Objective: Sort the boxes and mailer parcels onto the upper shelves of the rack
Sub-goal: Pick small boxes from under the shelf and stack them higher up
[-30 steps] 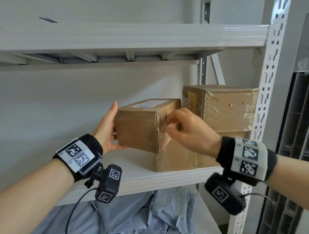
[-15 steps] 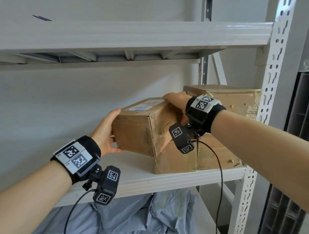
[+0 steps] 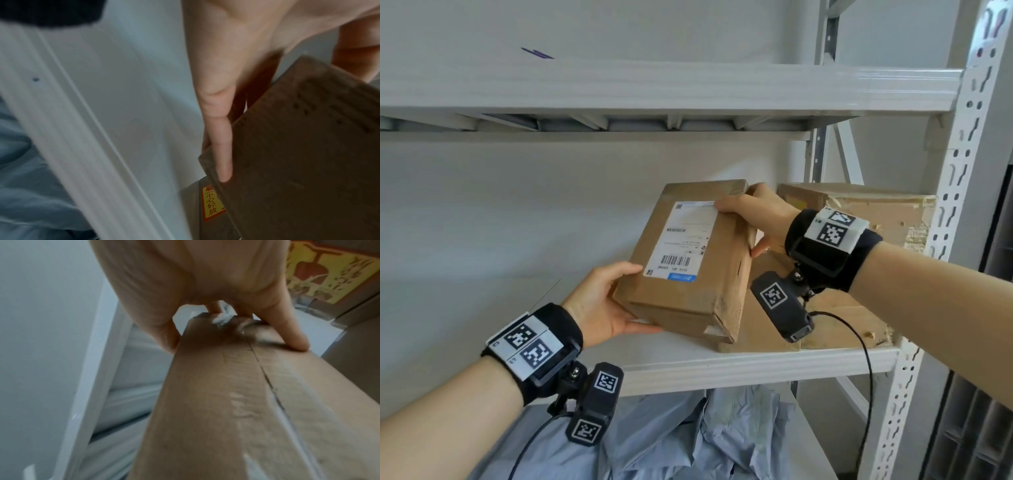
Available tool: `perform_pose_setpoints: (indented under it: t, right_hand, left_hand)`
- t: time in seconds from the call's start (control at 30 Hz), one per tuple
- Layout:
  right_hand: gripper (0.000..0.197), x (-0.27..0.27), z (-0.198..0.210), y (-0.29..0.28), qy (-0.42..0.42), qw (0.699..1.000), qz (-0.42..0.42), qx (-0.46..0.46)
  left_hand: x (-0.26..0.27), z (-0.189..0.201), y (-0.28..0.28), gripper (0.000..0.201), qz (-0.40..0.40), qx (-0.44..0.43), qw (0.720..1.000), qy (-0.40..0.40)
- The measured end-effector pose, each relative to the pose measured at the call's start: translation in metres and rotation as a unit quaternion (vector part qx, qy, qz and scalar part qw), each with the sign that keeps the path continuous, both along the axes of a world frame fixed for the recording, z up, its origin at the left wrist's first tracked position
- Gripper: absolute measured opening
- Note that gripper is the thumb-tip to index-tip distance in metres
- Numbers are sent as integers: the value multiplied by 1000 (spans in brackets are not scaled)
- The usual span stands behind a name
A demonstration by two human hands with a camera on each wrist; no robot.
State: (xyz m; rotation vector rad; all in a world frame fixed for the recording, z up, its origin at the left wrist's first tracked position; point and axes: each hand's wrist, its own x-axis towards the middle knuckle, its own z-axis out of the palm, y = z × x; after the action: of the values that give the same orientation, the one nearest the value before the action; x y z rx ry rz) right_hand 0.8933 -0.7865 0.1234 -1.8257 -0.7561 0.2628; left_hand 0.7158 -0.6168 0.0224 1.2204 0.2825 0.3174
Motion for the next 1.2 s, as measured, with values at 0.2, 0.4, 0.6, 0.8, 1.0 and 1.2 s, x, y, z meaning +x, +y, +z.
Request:
perform_pose_setpoints:
  t: [0.2,0.4,0.6,0.8,1.0,1.2]
  right_hand:
    - [59,-59,-10,-13,-143,989,32,3]
    - [71,-110,-61,-27,-227,972,58,2]
    - [68,-145,-141,-53,-217,973,74,-18]
    - [74,-162,-244,-79,-96,991,93,-25]
    - [70,-159,-356,-96,13,994,85,-70]
    - [67,-140,-482,-115,148,979,54,-133]
  left_hand:
    - [-32,-23,-7,44,-7,45,999,-1]
    - [-76,-70,-24,53,-1,87,996,5]
    - [-116,-145,-39,73,-13,95,995,37]
    - [-143,-235,-53,64,-55,106,986,118]
    - [-148,-335,-67,70,-76,104,966,226]
    - [-136,-449,-90,63,-98,88,939,318]
